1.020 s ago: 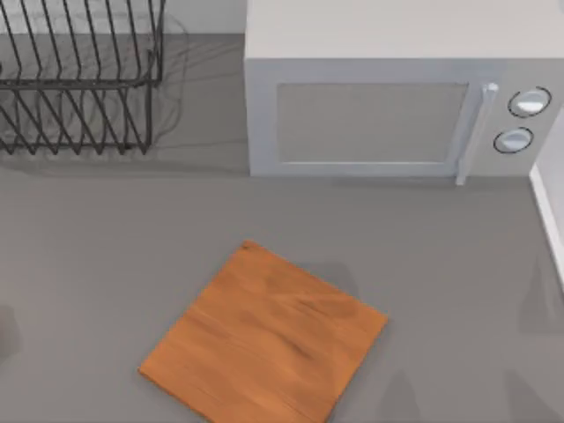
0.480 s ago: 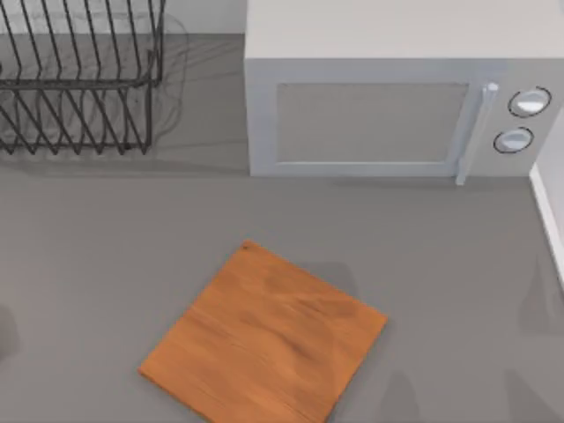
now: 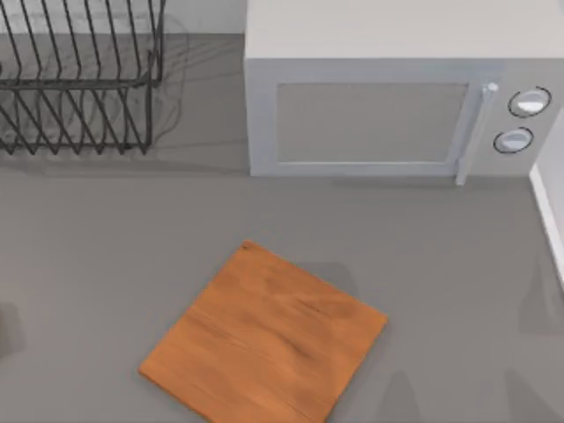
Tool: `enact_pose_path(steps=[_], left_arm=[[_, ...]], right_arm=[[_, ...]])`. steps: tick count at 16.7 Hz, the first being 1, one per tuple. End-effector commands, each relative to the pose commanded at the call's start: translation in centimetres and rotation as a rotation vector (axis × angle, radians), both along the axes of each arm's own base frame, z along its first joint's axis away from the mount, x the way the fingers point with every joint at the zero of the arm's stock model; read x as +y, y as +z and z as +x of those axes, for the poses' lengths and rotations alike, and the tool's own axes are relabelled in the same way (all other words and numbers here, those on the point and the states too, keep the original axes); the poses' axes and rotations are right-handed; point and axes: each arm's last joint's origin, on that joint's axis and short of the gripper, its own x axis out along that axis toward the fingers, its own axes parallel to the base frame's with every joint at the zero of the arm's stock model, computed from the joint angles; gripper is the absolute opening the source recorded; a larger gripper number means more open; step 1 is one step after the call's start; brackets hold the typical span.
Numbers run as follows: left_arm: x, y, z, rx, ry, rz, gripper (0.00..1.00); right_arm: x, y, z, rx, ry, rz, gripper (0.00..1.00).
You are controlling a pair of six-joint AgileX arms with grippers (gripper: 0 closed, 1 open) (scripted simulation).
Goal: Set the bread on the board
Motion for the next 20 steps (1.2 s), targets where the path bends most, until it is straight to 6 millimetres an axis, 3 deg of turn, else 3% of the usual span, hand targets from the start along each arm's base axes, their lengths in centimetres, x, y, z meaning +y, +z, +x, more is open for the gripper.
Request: enact_pose_path(steps=[7, 13, 20], left_arm=[[-3.4, -2.2, 1.8, -0.001, -0.001, -0.001, 1.00], [-3.8, -2.4, 2.0, -0.001, -0.001, -0.001, 1.00], [-3.8, -2.4, 2.0, -0.001, -0.001, -0.001, 0.47]], right_arm=[[0.0, 0.0, 0.0, 0.000, 0.000, 0.000, 1.00], [0.0, 0.0, 0.0, 0.000, 0.000, 0.000, 1.00], [0.0, 0.0, 0.0, 0.000, 0.000, 0.000, 1.00]])
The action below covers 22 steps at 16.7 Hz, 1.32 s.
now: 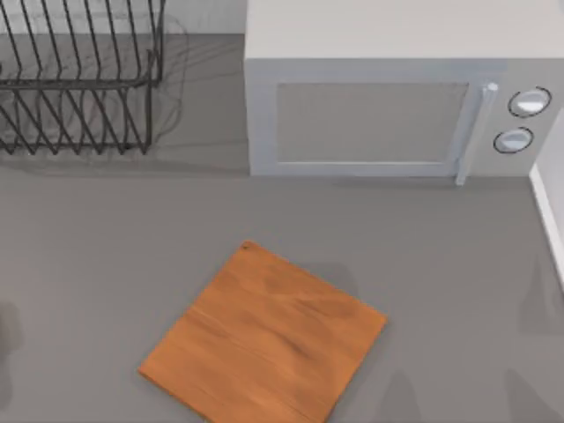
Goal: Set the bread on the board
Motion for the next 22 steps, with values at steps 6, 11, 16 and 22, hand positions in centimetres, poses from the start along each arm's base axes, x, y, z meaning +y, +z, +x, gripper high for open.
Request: enact_pose_path(steps=[6, 11, 16, 22], left_arm=[[0.0, 0.0, 0.0, 0.000, 0.000, 0.000, 0.02], [0.0, 0.0, 0.0, 0.000, 0.000, 0.000, 0.00], [0.4, 0.5, -0.1, -0.020, 0.015, 0.017, 0.00], [0.5, 5.3, 0.4, -0.023, -0.001, 0.024, 0.00]], right_arm=[[0.0, 0.0, 0.0, 0.000, 0.000, 0.000, 1.00], [0.0, 0.0, 0.0, 0.000, 0.000, 0.000, 1.00], [0.0, 0.0, 0.0, 0.000, 0.000, 0.000, 1.00], [0.0, 0.0, 0.0, 0.000, 0.000, 0.000, 1.00]])
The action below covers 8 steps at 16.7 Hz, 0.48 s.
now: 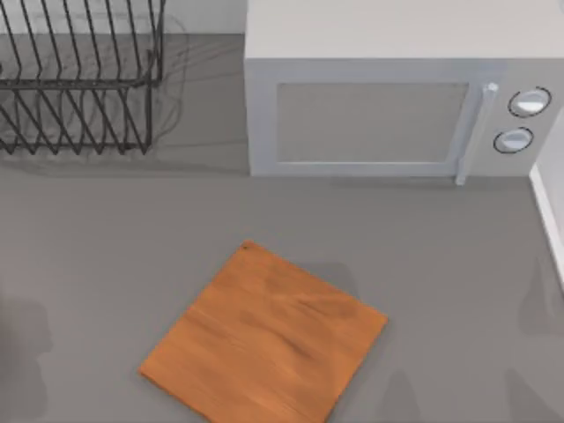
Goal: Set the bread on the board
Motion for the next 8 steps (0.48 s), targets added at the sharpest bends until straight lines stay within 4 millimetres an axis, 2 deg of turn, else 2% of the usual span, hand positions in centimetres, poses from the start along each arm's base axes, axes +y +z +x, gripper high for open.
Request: enact_pose_path(steps=[4, 6, 8], left_arm=[[0.0, 4.0, -0.3, 0.005, 0.006, -0.002, 0.00], [0.0, 5.0, -0.5, 0.005, 0.014, -0.007, 0.00], [0.0, 5.1, -0.5, 0.005, 0.015, -0.008, 0.00]], right_arm=[[0.0, 0.0, 0.0, 0.000, 0.000, 0.000, 1.00], [0.0, 0.0, 0.0, 0.000, 0.000, 0.000, 1.00], [0.0, 0.0, 0.0, 0.000, 0.000, 0.000, 1.00]])
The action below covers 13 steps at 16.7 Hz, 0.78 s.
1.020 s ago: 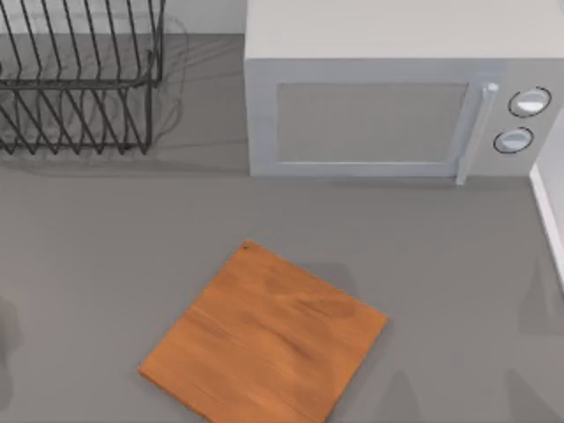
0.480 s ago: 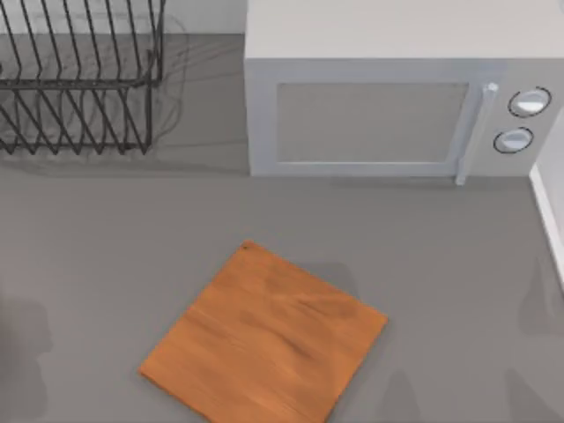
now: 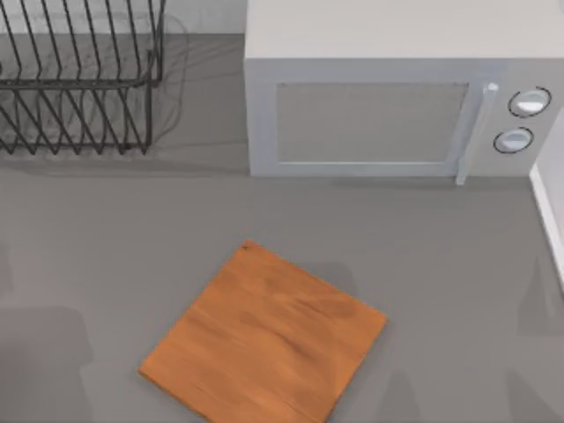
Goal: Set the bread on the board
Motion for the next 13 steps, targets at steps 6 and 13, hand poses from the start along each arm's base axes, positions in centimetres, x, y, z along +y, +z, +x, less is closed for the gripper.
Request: enact_pose_path(steps=[6, 13], left_arm=[[-0.7, -0.1, 0.9, 0.001, -0.045, 0.036, 0.00], [-5.3, 0.2, 6.1, 0.063, -0.206, 0.263, 0.00]], right_arm=[[0.0, 0.0, 0.0, 0.000, 0.000, 0.000, 1.00], [0.0, 0.0, 0.0, 0.000, 0.000, 0.000, 1.00]])
